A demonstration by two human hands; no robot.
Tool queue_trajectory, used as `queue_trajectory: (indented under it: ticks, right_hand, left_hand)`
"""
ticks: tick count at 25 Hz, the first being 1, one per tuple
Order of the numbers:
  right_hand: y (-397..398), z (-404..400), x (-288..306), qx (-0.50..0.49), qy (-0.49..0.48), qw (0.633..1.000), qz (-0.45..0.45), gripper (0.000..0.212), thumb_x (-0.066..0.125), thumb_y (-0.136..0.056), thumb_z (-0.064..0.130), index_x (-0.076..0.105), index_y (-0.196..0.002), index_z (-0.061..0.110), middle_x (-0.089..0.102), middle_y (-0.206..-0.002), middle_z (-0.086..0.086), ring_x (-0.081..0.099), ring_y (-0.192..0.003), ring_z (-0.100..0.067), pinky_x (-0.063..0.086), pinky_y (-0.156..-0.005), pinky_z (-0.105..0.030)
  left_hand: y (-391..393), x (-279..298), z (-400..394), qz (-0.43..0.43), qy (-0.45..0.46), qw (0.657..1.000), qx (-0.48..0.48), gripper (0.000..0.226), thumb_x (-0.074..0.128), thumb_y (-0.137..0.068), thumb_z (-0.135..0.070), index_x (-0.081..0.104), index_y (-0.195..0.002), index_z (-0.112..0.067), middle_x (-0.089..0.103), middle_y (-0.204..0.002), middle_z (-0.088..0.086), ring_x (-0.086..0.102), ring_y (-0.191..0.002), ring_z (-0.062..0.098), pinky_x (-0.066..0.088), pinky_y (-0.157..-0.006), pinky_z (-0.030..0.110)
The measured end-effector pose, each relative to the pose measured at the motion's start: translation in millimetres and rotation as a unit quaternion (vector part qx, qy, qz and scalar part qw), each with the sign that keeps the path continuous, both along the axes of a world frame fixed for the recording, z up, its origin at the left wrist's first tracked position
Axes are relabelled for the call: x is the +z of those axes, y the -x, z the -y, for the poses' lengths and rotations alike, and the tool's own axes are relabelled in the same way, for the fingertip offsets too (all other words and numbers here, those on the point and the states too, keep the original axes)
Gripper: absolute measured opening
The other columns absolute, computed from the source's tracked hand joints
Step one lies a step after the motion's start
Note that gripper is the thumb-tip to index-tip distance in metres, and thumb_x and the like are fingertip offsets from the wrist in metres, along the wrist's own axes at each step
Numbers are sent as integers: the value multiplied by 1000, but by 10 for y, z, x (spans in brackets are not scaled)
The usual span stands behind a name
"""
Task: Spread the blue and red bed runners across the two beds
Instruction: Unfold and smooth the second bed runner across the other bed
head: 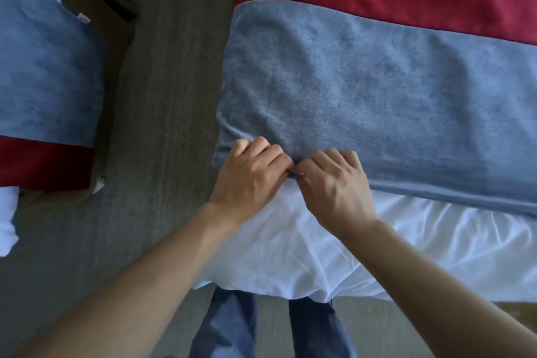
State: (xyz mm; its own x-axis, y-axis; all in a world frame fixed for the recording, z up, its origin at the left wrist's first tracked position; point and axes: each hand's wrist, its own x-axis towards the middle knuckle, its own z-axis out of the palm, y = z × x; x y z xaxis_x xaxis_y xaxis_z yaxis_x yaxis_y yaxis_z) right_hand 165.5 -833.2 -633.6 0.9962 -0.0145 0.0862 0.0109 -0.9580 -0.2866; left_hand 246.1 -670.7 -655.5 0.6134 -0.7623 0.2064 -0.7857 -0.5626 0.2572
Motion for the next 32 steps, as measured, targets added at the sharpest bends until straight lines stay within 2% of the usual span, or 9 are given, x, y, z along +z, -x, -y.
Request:
queue_trajectory:
  ticks: [7,11,17,22,25,29,32]
  right_hand:
    - [43,-142,-39,-60,-22,998,4,12,63,-89,5,63,-80,13,56,-77,-2,52,-70,-25,39,-64,-37]
    - [147,-228,-125,-46,-24,998,-24,11,66,-90,5,64,-81,12,55,-79,-4,51,-69,-27,40,-59,-40]
    - [195,-260,-228,-43,-14,999,-14,12,65,-90,5,64,-82,15,54,-79,-3,49,-69,-27,37,-60,-37]
    - [215,-275,-262,-35,-7,999,-14,15,68,-84,1,64,-80,15,52,-76,-2,47,-67,-24,39,-56,-38]
    - [232,-260,-284,-35,-14,999,-14,16,68,-83,0,64,-81,15,53,-76,-1,47,-66,-23,42,-55,-38]
    - [308,-201,-259,-24,-45,998,-40,16,71,-80,0,68,-87,13,57,-80,-2,53,-70,-25,48,-59,-40]
    - [419,140,-198,-39,-99,994,-20,12,64,-88,9,70,-99,9,61,-89,-7,55,-78,-29,49,-68,-44]
  left_hand:
    - [-297,-107,-252,-28,17,999,-37,11,59,-96,-19,66,-88,-20,61,-83,-4,56,-83,24,36,-76,38]
    - [-111,-228,-546,-64,-7,996,-65,6,57,-95,-15,61,-96,-19,57,-89,0,54,-83,25,38,-77,39]
    - [-238,-311,-624,-59,-33,997,-29,5,61,-93,-17,57,-89,-18,54,-89,1,50,-84,25,37,-77,39]
    - [-66,-343,-771,-94,-40,993,-54,10,63,-91,-4,58,-91,-12,54,-85,5,50,-75,24,39,-66,37]
    - [-60,-375,-787,-69,-63,993,-67,9,54,-92,-4,58,-93,-13,53,-86,6,49,-76,25,38,-64,37]
    - [90,-308,-864,-86,-93,992,-20,9,62,-80,-2,61,-84,-9,54,-80,9,54,-72,32,45,-60,43]
    - [183,-96,-529,-102,-21,993,49,11,50,-85,-6,57,-91,-12,56,-88,8,54,-79,34,43,-68,45]
